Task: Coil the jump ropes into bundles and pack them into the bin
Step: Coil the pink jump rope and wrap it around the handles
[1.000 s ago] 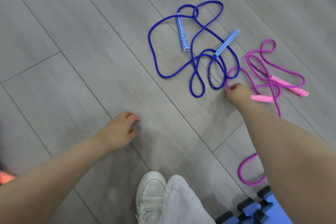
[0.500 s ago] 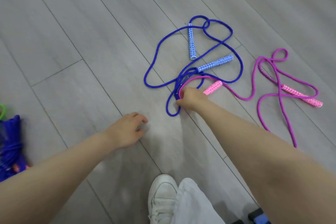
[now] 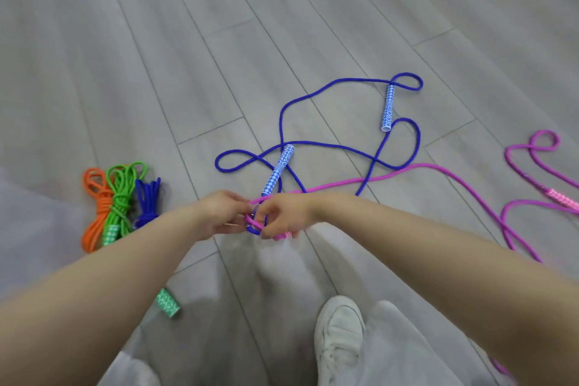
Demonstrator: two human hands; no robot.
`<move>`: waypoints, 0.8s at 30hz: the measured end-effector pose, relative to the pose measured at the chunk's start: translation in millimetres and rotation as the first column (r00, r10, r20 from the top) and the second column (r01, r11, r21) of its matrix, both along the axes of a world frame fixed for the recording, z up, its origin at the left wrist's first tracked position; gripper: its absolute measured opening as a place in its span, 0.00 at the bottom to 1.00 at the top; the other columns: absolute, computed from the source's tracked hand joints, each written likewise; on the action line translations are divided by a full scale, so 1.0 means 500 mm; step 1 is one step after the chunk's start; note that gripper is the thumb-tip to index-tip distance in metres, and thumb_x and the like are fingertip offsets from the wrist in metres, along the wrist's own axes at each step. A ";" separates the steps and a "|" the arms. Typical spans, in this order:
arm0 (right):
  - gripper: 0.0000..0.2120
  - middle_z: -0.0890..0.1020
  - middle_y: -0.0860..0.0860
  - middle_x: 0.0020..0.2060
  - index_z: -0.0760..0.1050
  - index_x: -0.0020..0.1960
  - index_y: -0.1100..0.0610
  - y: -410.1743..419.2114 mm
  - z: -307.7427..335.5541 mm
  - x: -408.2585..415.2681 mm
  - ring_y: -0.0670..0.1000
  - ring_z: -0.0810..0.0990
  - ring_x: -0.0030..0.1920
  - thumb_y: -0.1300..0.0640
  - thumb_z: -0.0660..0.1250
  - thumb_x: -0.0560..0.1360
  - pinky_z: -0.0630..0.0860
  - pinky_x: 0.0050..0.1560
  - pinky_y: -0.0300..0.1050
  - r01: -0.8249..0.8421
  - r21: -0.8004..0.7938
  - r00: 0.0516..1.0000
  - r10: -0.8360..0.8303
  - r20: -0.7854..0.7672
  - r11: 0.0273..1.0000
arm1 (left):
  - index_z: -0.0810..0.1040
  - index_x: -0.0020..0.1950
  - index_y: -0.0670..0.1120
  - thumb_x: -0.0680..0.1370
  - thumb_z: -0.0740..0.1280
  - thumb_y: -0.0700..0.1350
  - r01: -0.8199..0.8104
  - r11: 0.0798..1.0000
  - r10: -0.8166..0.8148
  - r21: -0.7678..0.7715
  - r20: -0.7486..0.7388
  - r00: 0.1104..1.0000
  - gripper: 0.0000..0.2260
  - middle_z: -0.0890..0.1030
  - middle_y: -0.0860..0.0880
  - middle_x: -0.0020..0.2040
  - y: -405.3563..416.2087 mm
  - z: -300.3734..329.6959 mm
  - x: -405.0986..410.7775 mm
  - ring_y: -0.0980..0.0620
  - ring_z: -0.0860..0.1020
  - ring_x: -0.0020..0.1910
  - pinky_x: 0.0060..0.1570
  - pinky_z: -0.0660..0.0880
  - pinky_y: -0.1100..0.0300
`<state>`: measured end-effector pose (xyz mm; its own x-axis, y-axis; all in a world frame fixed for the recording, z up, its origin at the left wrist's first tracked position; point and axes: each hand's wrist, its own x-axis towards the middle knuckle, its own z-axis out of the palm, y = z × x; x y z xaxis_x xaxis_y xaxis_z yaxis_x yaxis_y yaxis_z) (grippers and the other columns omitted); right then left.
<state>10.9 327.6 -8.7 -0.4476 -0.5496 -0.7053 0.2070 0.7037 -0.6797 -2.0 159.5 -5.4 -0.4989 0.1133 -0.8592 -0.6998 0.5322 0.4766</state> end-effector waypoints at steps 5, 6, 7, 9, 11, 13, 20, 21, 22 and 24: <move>0.09 0.80 0.47 0.38 0.76 0.54 0.54 -0.001 0.049 0.003 0.48 0.78 0.36 0.49 0.65 0.78 0.75 0.34 0.40 0.020 0.237 0.990 0.014 -0.139 0.971 | 0.77 0.50 0.41 0.79 0.64 0.34 -0.012 0.998 0.005 -0.056 -0.114 0.993 0.03 0.79 0.44 0.39 -0.046 0.069 -0.033 0.53 0.79 0.37 0.43 0.80 0.57; 0.11 0.79 0.49 0.39 0.76 0.54 0.56 0.002 0.063 0.006 0.51 0.79 0.37 0.50 0.63 0.79 0.76 0.36 0.42 0.012 0.313 0.983 0.047 -0.179 0.950 | 0.76 0.50 0.41 0.79 0.64 0.35 0.016 0.999 -0.019 -0.028 -0.117 0.993 0.03 0.79 0.45 0.40 -0.046 0.096 -0.040 0.53 0.79 0.38 0.43 0.80 0.58; 0.10 0.78 0.50 0.40 0.76 0.53 0.57 0.005 0.078 0.009 0.54 0.80 0.39 0.51 0.61 0.79 0.76 0.39 0.43 0.011 0.374 0.975 0.073 -0.210 0.927 | 0.76 0.51 0.41 0.80 0.63 0.35 0.035 0.999 -0.035 -0.001 -0.130 0.991 0.03 0.79 0.45 0.40 -0.045 0.125 -0.044 0.52 0.80 0.38 0.43 0.81 0.58; 0.06 0.77 0.52 0.40 0.75 0.50 0.56 0.011 0.112 0.015 0.55 0.79 0.37 0.54 0.61 0.79 0.78 0.40 0.45 0.052 0.391 0.979 0.031 -0.203 0.919 | 0.75 0.53 0.41 0.80 0.63 0.35 0.075 0.996 -0.067 0.040 -0.175 0.982 0.04 0.79 0.44 0.41 -0.039 0.179 -0.047 0.52 0.80 0.39 0.44 0.81 0.57; 0.06 0.79 0.52 0.40 0.76 0.50 0.55 0.016 0.157 0.021 0.55 0.78 0.37 0.56 0.61 0.79 0.78 0.36 0.43 0.087 0.373 0.985 -0.024 -0.169 0.924 | 0.75 0.55 0.40 0.80 0.63 0.36 0.154 0.987 -0.139 0.052 -0.213 0.967 0.05 0.80 0.45 0.42 -0.037 0.225 -0.041 0.51 0.81 0.40 0.46 0.81 0.56; 0.06 0.79 0.51 0.36 0.77 0.50 0.56 0.030 0.194 0.028 0.55 0.78 0.37 0.58 0.62 0.79 0.76 0.31 0.40 0.133 0.379 0.983 -0.072 -0.170 0.916 | 0.75 0.54 0.42 0.80 0.63 0.40 0.260 0.966 -0.251 0.005 -0.234 0.939 0.04 0.81 0.45 0.45 -0.044 0.255 -0.026 0.50 0.81 0.41 0.46 0.80 0.55; 0.04 0.83 0.56 0.39 0.77 0.48 0.61 0.095 0.251 0.068 0.50 0.80 0.36 0.60 0.66 0.78 0.79 0.35 0.41 0.546 0.126 0.837 -0.547 -0.028 0.828 | 0.72 0.66 0.47 0.79 0.63 0.47 0.583 0.659 -0.740 -0.475 -0.276 0.613 0.16 0.76 0.48 0.63 -0.059 0.231 0.038 0.48 0.76 0.59 0.56 0.72 0.58; 0.05 0.83 0.55 0.39 0.77 0.49 0.61 0.095 0.265 0.068 0.50 0.81 0.37 0.59 0.66 0.79 0.79 0.36 0.40 0.597 0.068 0.802 -0.598 -0.004 0.800 | 0.72 0.67 0.47 0.79 0.63 0.48 0.611 0.647 -0.756 -0.456 -0.279 0.592 0.16 0.76 0.48 0.63 -0.049 0.235 0.044 0.48 0.76 0.59 0.57 0.72 0.58; 0.06 0.83 0.55 0.40 0.78 0.50 0.60 0.092 0.282 0.067 0.50 0.81 0.39 0.58 0.65 0.79 0.79 0.38 0.41 0.634 0.018 0.774 -0.634 -0.001 0.773 | 0.73 0.66 0.48 0.79 0.63 0.49 0.631 0.649 -0.758 -0.425 -0.291 0.584 0.16 0.77 0.49 0.62 -0.037 0.245 0.050 0.48 0.76 0.59 0.58 0.73 0.57; 0.09 0.83 0.54 0.40 0.79 0.50 0.59 0.079 0.326 0.067 0.49 0.82 0.41 0.56 0.62 0.81 0.79 0.43 0.42 0.674 -0.061 0.737 -0.675 -0.013 0.737 | 0.75 0.64 0.46 0.80 0.62 0.51 0.600 0.742 -0.670 -0.297 -0.347 0.657 0.15 0.79 0.47 0.59 -0.010 0.280 0.060 0.47 0.78 0.58 0.59 0.75 0.53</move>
<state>44.5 367.1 154.2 -0.7361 -0.1276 -0.6647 0.5922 0.3542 -0.7238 27.8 154.4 134.7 -0.6518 0.4294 -0.6251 0.0775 0.8577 0.5084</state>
